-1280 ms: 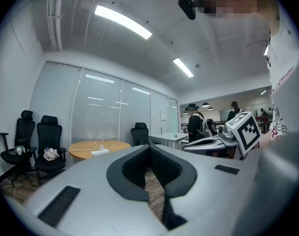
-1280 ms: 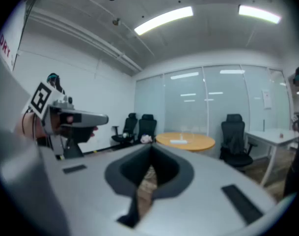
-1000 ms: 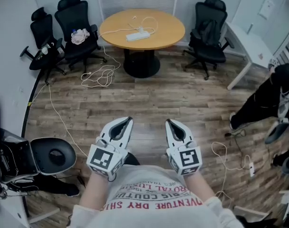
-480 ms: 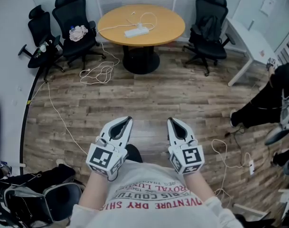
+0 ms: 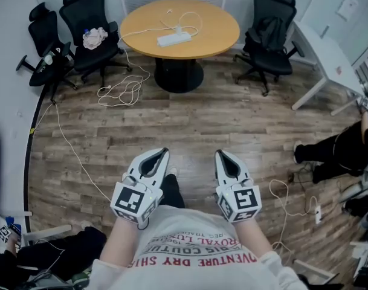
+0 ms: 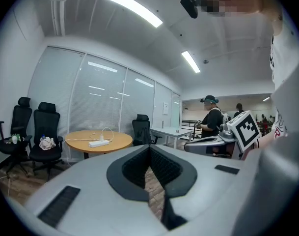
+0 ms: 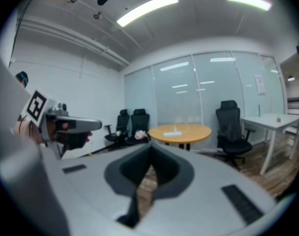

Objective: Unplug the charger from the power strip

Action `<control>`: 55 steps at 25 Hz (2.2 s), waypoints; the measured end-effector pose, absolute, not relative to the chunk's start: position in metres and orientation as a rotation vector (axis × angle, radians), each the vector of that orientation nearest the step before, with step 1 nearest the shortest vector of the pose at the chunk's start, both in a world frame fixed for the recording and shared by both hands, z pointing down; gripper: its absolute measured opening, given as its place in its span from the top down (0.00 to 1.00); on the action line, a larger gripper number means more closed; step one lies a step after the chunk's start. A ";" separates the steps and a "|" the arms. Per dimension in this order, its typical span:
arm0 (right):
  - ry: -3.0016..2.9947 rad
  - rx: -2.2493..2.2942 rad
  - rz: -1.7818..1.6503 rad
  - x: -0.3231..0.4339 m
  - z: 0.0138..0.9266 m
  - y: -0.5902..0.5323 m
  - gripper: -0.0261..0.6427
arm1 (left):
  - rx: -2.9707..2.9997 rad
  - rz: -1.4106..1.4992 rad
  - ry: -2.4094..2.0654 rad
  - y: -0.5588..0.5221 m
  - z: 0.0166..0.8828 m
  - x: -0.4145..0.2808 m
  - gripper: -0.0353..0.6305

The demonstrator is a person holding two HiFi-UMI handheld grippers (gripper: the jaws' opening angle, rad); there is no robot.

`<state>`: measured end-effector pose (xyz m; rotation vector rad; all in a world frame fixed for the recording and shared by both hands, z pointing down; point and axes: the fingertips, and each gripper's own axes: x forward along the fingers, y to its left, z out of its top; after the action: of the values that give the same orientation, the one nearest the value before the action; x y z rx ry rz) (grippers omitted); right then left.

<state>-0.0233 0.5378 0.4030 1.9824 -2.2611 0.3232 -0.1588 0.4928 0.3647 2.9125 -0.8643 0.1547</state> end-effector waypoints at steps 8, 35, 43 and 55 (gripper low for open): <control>-2.200 1.992 0.330 -0.009 0.400 0.425 0.92 | 2.876 0.117 -0.832 0.367 0.364 -0.145 0.90; -2.271 1.849 0.378 0.074 0.426 0.124 0.92 | 2.762 0.160 -1.061 0.081 0.383 -0.088 0.90; -2.392 1.673 0.366 0.139 0.423 0.008 0.92 | 2.689 0.149 -1.259 -0.006 0.377 -0.025 0.90; -2.430 1.448 0.405 0.211 0.441 -0.125 0.92 | 2.557 0.164 -1.427 -0.113 0.393 0.050 0.90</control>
<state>0.2107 -0.1248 0.4412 1.4477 -2.4296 0.4050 0.0496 -0.1128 0.3931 2.5568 -1.4268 0.1638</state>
